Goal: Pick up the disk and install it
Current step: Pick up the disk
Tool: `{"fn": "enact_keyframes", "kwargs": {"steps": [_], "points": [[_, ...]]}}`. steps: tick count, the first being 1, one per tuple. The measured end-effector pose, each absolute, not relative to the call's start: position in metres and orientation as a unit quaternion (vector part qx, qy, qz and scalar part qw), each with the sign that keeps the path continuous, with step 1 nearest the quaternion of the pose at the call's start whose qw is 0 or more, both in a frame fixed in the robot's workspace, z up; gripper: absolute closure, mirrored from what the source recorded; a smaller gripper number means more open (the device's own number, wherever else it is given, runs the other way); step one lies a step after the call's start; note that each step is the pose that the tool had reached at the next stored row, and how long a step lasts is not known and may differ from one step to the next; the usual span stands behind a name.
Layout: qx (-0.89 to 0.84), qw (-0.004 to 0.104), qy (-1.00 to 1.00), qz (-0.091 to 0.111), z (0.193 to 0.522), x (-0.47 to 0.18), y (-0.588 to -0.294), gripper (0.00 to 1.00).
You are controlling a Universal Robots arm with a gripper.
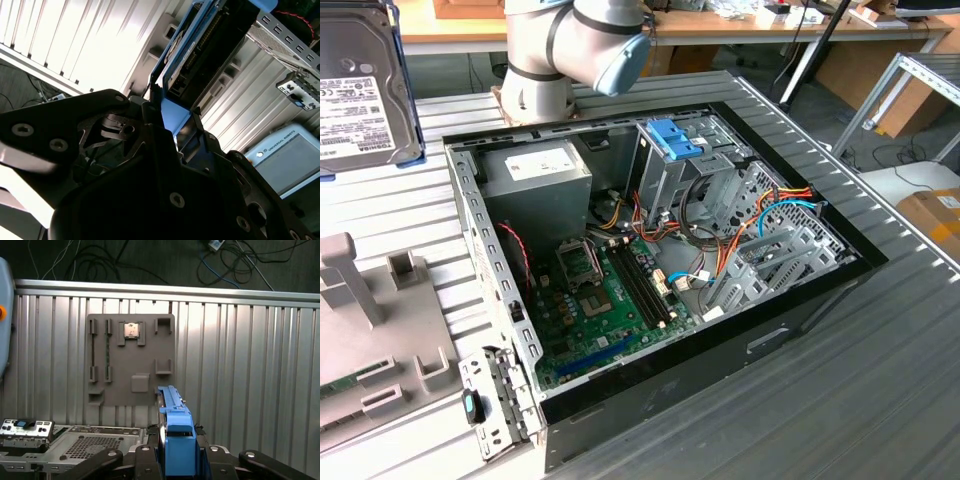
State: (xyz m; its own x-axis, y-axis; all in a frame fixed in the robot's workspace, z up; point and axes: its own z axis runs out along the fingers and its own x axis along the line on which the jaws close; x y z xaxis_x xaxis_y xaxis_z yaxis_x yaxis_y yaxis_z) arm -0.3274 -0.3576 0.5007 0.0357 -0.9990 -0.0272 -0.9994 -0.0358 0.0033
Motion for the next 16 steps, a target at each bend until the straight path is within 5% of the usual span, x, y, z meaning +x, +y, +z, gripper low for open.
{"fn": "enact_keyframes", "kwargs": {"steps": [16], "points": [[-0.720, 0.008, 0.694, 0.011, 0.501, -0.296, -0.358, 0.64]]}}
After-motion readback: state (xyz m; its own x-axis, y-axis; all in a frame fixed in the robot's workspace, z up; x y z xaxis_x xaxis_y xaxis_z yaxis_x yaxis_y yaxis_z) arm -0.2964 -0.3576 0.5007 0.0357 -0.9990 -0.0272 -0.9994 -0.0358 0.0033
